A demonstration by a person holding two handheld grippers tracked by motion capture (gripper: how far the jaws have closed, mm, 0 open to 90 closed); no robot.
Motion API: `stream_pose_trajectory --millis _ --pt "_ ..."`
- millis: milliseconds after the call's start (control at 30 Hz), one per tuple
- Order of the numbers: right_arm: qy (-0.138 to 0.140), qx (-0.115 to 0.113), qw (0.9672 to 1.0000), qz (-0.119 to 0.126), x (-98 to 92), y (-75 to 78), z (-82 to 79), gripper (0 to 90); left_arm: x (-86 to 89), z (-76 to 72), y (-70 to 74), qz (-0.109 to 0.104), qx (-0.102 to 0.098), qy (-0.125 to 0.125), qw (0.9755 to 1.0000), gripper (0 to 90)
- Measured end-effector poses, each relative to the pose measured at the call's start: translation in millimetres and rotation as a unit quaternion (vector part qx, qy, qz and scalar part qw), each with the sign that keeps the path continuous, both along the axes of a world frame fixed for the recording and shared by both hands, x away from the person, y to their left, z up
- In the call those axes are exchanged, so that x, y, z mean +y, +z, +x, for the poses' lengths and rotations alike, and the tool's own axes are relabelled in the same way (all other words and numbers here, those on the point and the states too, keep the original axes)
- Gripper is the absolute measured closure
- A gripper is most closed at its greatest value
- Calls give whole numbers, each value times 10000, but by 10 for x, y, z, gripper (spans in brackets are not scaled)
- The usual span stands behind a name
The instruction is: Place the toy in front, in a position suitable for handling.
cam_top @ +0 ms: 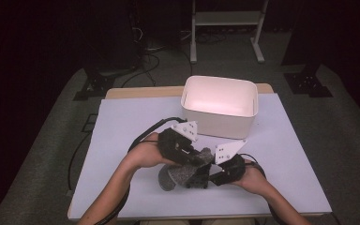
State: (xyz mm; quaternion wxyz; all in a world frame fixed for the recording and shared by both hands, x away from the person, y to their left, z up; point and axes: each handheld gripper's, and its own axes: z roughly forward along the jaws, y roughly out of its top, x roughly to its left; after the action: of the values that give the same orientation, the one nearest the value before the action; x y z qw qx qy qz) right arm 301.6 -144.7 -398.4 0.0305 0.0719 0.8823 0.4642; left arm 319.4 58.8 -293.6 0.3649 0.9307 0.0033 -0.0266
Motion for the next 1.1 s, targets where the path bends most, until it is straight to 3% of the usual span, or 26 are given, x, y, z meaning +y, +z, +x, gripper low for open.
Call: stream_pose_trajectory --millis 133,300,367,600,667,700,900,1100 --pt "-28 0 10000 5 -4 7 17 587 152 0 -11 -46 1 216 9998 782" --pt "50 -4 10000 -70 15 32 20 596 264 -8 -76 -296 170 273 9990 785" --pt "34 -25 9999 -116 23 68 18 595 276 -1 -79 -312 133 283 9990 786" --pt "25 -81 9999 68 63 220 22 538 165 -24 -78 -332 137 126 9993 785" --pt "100 -85 9999 74 76 240 21 626 140 -19 -69 -303 93 153 9994 782" --pt "143 -122 9998 53 73 243 13 628 142 -16 -66 -298 86 149 9994 782" --pt "129 -92 9999 -20 18 248 17 629 251 2 -109 -329 107 287 9990 777" --pt "93 -143 9998 -123 -2 253 -4 627 348 15 -218 -524 297 366 9975 776"
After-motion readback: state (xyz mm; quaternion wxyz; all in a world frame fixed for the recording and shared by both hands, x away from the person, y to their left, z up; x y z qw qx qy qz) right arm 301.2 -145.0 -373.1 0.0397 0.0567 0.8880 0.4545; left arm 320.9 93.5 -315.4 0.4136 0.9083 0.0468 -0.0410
